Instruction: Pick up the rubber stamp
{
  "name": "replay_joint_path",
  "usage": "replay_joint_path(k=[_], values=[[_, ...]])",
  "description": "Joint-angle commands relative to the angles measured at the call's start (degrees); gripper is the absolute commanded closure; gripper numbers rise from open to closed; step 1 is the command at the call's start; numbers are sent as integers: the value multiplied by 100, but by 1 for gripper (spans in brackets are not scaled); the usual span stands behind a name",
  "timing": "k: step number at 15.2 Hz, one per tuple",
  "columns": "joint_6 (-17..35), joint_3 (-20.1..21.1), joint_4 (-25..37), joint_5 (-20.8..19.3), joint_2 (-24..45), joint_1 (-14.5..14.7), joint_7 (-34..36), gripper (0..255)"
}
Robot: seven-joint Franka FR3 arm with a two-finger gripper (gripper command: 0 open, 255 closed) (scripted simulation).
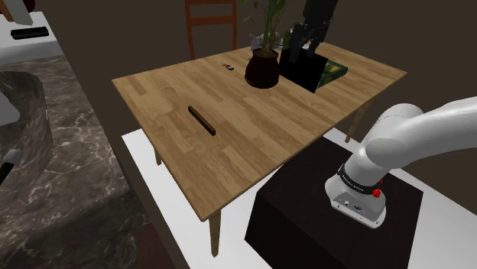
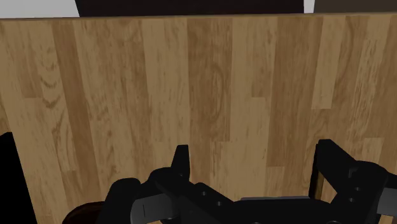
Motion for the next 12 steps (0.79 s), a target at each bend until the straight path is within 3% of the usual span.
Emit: replay_joint_path(k=[1,12], values=[[0,0,0,0,0,0,0,0],[1788,744,-28,145,1751,114,742,0]])
